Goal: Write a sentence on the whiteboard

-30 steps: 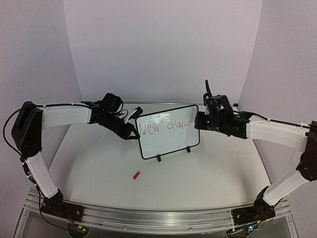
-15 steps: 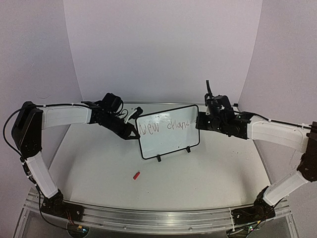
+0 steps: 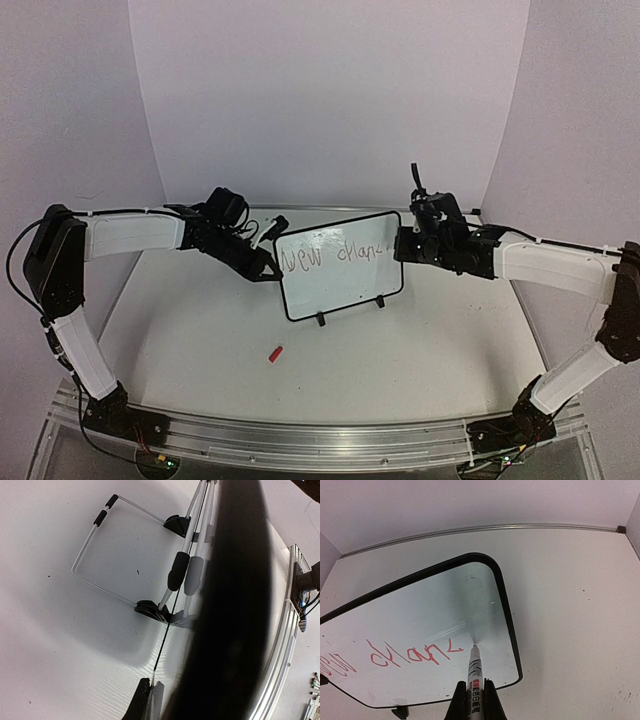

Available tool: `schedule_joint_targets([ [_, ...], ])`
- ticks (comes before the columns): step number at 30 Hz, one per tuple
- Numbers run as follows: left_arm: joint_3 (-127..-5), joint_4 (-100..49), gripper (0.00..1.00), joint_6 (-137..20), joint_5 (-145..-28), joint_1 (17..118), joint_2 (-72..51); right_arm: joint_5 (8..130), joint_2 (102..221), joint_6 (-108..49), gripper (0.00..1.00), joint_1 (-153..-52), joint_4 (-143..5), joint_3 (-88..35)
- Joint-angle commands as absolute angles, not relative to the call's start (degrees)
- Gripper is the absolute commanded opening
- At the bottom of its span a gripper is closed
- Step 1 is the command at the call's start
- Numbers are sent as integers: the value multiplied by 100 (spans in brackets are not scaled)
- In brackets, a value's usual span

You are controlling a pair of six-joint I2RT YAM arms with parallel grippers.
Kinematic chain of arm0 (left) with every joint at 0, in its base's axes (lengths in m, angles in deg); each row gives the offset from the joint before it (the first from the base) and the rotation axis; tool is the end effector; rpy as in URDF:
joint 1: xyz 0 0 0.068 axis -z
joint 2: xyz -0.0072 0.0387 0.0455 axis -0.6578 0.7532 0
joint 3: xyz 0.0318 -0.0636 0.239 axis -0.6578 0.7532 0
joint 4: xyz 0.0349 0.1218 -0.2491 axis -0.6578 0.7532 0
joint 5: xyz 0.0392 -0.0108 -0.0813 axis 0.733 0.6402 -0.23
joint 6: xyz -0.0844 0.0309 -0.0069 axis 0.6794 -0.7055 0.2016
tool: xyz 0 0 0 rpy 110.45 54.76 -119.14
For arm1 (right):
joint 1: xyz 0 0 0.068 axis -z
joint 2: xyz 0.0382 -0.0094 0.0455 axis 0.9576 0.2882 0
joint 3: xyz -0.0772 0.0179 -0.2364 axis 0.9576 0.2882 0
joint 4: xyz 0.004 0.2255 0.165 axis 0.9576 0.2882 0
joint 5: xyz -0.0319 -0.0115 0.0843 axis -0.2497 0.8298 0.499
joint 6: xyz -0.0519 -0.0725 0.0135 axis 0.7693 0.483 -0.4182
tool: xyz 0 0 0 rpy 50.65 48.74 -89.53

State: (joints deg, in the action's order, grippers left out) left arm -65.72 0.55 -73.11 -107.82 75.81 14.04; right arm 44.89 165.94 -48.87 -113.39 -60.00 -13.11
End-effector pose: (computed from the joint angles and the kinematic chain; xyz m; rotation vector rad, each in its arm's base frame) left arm 0.3147 -0.2664 0.1651 1.0269 2.3000 -0.8760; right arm 0.3161 0.2371 0.2218 -0.0912 2.1393 0.3834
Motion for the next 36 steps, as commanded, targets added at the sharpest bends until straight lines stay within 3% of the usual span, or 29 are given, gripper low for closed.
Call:
schedule_joint_targets([
  [1, -6749, 159, 0, -7405, -10635, 7634, 1342, 4226, 16667, -4813, 0, -11297, -6028, -1539],
  [36, -6751, 168, 0, -7413, -10628, 7638, 1315, 4768, 16877, -4926, 0, -11272, -6177, -1258],
])
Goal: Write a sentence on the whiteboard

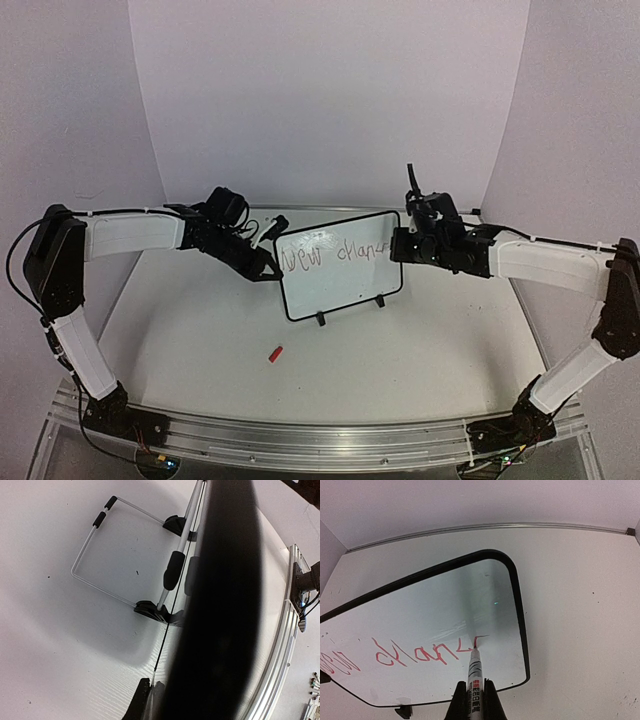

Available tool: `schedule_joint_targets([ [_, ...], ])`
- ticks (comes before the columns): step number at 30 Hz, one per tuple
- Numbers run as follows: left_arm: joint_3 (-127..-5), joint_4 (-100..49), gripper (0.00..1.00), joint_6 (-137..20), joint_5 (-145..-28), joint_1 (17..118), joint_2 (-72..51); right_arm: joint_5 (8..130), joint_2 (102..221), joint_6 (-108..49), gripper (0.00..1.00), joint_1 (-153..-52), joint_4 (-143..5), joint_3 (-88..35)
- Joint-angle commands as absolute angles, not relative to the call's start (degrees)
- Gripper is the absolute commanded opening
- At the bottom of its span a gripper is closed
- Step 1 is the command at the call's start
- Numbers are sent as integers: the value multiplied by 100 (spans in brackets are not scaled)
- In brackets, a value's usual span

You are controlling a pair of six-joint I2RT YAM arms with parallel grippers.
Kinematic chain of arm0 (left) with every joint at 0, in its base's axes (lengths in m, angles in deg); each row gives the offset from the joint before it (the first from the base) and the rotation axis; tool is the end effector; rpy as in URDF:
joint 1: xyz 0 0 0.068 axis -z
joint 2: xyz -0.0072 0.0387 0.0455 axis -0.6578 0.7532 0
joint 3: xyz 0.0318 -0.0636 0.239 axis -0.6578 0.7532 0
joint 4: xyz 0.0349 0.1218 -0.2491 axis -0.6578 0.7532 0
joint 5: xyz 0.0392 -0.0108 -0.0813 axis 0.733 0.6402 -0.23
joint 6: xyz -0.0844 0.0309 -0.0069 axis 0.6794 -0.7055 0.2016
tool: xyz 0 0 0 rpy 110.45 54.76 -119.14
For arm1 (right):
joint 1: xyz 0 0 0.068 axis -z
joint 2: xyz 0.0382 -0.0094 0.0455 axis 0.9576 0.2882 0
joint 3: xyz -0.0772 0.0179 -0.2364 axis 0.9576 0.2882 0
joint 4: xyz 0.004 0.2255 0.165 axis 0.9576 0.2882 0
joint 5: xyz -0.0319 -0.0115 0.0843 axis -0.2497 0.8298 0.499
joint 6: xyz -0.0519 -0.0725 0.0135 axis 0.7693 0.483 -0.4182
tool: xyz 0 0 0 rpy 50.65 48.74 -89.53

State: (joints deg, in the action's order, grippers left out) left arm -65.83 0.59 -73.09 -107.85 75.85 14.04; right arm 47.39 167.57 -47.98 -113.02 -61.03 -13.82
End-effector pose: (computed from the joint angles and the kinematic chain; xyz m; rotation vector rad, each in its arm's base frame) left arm 0.3147 -0.2668 0.1657 1.0275 2.2986 -0.8771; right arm 0.3207 0.2421 0.2177 -0.1269 2.1471 0.4144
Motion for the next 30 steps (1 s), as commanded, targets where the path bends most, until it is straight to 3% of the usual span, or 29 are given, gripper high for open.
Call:
schedule_joint_targets([
  [1, -6754, 169, 0, -7414, -10627, 7639, 1315, 4744, 16877, -4941, 0, -11271, -6164, -1242],
  [13, -6750, 172, 0, -7413, -10626, 7634, 1324, 4104, 16536, -4952, 0, -11271, -6045, -1239],
  [22, -6750, 173, 0, -7412, -10628, 7638, 1323, 4554, 16106, -4975, 0, -11275, -6053, -1111],
  [30, -6747, 171, 0, -7412, -10626, 7639, 1338, 4835, 16414, -4925, 0, -11273, -6065, -1249],
])
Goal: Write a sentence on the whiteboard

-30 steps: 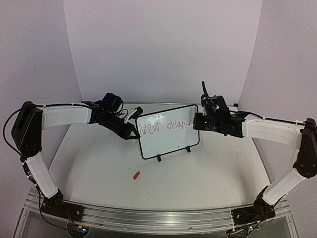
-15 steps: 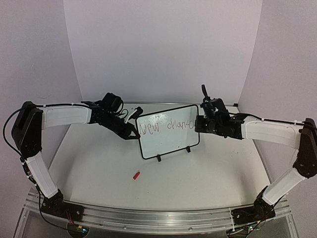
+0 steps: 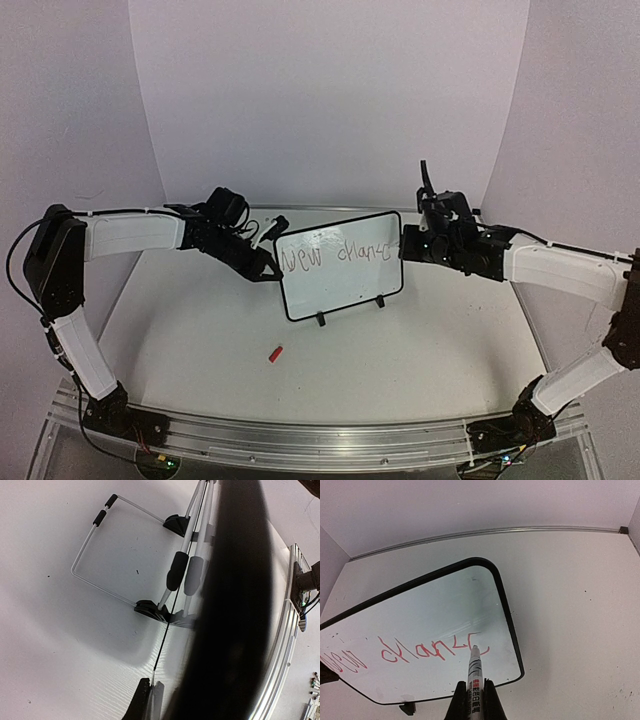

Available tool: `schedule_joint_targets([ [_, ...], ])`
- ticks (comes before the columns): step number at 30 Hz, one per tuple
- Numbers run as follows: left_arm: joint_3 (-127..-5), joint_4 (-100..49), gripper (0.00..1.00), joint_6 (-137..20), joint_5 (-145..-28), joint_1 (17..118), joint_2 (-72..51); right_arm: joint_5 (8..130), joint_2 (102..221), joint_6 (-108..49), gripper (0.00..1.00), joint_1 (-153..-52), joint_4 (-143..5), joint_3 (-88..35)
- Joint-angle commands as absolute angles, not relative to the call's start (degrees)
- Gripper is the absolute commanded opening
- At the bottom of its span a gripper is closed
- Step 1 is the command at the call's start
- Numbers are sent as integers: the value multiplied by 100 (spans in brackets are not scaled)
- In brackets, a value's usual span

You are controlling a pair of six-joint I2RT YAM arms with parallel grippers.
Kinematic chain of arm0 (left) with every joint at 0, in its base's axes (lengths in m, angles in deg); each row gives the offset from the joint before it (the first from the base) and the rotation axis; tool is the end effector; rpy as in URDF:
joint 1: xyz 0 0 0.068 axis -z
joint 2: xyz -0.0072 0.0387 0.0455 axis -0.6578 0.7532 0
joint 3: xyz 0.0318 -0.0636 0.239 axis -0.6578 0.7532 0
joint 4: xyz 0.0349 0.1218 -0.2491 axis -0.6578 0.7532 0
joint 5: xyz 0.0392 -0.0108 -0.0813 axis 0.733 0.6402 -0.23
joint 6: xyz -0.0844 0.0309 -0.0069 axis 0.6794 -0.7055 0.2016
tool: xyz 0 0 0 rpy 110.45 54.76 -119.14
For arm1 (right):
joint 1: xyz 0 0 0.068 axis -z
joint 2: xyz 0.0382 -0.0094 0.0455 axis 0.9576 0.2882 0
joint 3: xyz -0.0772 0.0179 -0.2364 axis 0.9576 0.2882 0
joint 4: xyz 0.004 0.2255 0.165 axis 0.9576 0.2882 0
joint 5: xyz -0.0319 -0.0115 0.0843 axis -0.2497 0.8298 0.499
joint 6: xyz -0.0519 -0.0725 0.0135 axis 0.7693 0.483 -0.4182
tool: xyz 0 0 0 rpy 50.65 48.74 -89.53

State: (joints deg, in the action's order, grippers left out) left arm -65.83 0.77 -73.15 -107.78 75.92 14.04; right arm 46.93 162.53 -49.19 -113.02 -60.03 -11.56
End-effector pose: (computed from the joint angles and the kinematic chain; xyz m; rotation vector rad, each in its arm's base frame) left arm 0.3141 -0.2669 0.1654 1.0298 2.3011 -0.8756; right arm 0.3086 0.2311 0.2328 -0.0928 2.1198 0.4367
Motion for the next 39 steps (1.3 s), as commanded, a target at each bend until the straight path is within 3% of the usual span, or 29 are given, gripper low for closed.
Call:
schedule_joint_targets([
  [1, -6748, 173, 0, -7412, -10626, 7637, 1342, 4850, 16455, -4923, 0, -11275, -6073, -1266],
  [39, -6750, 177, 0, -7416, -10631, 7639, 1365, 4463, 16585, -4872, 0, -11276, -6256, -1362],
])
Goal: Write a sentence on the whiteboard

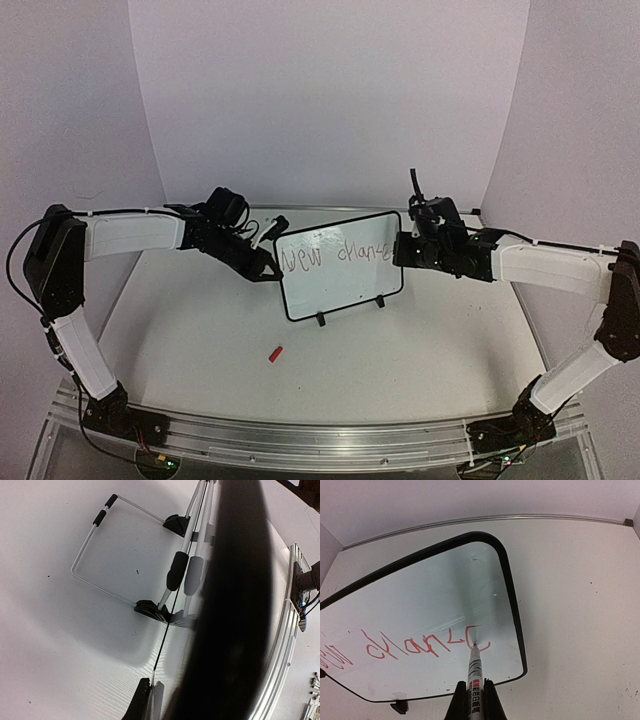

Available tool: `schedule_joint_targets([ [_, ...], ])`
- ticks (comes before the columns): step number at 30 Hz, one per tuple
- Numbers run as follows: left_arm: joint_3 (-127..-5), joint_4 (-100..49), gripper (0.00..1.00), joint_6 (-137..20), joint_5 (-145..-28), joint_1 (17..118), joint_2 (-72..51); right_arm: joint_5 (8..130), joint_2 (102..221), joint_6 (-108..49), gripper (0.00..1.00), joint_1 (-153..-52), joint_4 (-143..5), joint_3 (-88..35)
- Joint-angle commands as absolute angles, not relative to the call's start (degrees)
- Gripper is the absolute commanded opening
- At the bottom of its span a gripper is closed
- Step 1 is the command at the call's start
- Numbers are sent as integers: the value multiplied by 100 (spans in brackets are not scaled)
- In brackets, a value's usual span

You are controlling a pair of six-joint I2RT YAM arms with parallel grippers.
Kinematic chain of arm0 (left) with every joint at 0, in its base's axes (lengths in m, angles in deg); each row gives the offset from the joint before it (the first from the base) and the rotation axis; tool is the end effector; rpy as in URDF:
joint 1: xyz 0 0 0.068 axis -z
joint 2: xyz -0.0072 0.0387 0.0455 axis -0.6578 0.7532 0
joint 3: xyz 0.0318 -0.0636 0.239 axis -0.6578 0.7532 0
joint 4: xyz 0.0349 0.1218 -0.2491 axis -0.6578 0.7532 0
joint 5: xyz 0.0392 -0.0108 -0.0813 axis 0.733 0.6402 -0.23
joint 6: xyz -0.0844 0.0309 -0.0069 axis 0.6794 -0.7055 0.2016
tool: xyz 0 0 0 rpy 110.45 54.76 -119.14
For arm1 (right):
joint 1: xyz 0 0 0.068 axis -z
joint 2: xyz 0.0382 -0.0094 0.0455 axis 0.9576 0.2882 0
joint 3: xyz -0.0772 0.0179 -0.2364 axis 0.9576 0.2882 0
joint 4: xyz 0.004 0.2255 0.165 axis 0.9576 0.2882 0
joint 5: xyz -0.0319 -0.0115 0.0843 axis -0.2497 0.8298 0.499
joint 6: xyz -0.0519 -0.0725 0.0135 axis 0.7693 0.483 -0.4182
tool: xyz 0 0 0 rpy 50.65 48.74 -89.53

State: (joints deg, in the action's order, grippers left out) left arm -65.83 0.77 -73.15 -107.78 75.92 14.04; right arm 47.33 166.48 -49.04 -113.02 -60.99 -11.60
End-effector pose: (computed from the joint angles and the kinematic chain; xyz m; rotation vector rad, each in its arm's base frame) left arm 0.3141 -0.2669 0.1654 1.0298 2.3011 -0.8756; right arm 0.3151 0.2373 0.2096 -0.1109 2.1679 0.4121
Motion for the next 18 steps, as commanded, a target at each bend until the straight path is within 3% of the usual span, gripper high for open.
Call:
schedule_joint_targets([
  [1, -6752, 177, 0, -7414, -10627, 7638, 1360, 4440, 16587, -4872, 0, -11277, -6257, -1363],
  [18, -6759, 183, 0, -7417, -10626, 7640, 1351, 4283, 16499, -4764, 0, -11274, -6309, -1526],
])
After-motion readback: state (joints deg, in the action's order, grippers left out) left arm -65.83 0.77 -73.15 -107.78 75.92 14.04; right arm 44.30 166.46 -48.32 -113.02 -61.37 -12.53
